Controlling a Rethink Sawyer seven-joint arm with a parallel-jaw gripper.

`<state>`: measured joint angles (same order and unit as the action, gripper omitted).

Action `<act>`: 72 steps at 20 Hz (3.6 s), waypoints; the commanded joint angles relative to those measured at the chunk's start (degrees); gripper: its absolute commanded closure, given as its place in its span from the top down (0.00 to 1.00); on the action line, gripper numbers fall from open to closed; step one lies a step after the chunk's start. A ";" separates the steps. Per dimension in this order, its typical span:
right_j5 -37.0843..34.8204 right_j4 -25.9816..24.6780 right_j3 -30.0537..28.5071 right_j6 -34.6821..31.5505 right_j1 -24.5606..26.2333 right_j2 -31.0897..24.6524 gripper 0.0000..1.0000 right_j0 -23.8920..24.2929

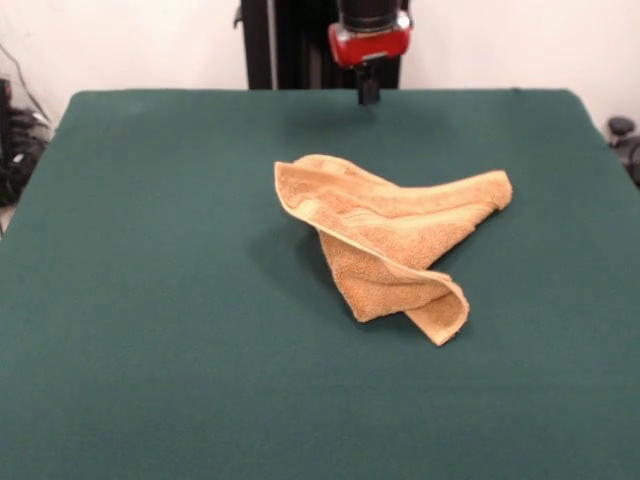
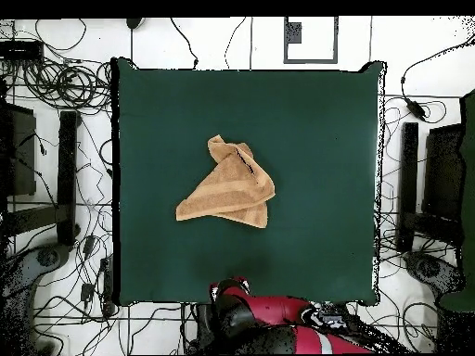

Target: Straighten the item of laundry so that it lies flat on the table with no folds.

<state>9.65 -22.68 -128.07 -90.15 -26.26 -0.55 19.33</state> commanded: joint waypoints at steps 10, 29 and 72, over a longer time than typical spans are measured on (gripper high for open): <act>3.50 2.47 -10.41 -13.81 -9.13 3.15 0.00 -3.62; -24.36 18.48 -9.89 -9.53 -38.02 -6.18 0.00 -2.42; -25.90 18.17 16.01 -5.15 -17.03 -9.01 0.00 -2.16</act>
<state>-11.77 -6.03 -116.48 -90.17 -46.77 -1.72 17.17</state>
